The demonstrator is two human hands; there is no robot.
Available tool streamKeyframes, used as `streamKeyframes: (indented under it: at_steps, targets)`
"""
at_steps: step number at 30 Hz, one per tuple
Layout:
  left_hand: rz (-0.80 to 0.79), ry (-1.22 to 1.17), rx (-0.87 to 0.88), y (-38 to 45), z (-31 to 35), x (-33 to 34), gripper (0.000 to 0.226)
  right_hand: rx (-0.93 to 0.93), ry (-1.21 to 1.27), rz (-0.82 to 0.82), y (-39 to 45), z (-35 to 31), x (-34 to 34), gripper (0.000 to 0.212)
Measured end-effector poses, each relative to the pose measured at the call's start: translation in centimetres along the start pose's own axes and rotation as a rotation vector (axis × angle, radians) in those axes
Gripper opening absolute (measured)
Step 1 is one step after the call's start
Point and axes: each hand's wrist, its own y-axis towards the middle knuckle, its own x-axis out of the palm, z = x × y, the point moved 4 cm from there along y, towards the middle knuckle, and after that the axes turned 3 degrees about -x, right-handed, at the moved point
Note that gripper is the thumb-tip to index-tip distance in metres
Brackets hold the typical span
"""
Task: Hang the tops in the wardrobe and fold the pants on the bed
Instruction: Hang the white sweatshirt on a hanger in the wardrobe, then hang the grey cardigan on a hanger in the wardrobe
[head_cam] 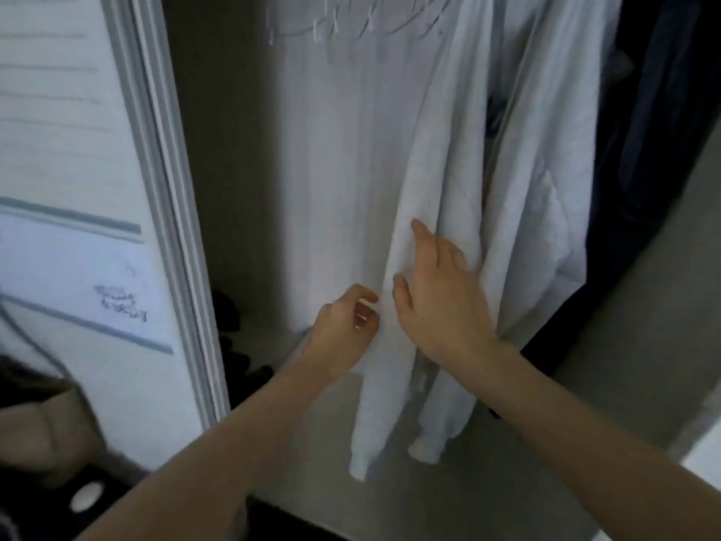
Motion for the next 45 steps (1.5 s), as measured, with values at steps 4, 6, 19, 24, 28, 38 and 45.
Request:
streamKeyframes:
  at_steps: [4,6,19,24,28,38,45]
  targets:
    - [0.083,0.004,-0.166,-10.2,-1.3,-2.4,0.02,-0.127,0.265,-0.111,-7.5,-3.3,0.0,0.057]
    - [0.167,-0.004,-0.27,-16.3,-1.6,-3.5,0.019,-0.226,0.39,-0.159,-11.4,-5.4,-0.6,0.052]
    - [1.07,0.025,-0.973,-64.5,3.2,-6.5,0.025,-0.787,1.005,-0.672,-39.6,-25.7,-8.1,0.039]
    - [1.309,0.095,-1.191,-80.1,6.7,-4.3,0.028,-1.029,1.111,-0.842,-51.2,-32.7,-13.2,0.034]
    - [1.392,0.031,-1.459,-92.3,8.5,0.2,0.025,-1.216,1.098,-1.013,-61.2,-37.2,-16.8,0.037]
    - [1.562,-0.34,-1.974,-121.1,10.8,9.4,0.01,-1.534,0.792,-1.446,-86.7,-47.8,-22.0,0.03]
    - [1.572,-0.469,-2.097,-133.2,7.1,9.0,0.011,-1.606,0.521,-1.655,-100.4,-53.5,-21.2,0.031]
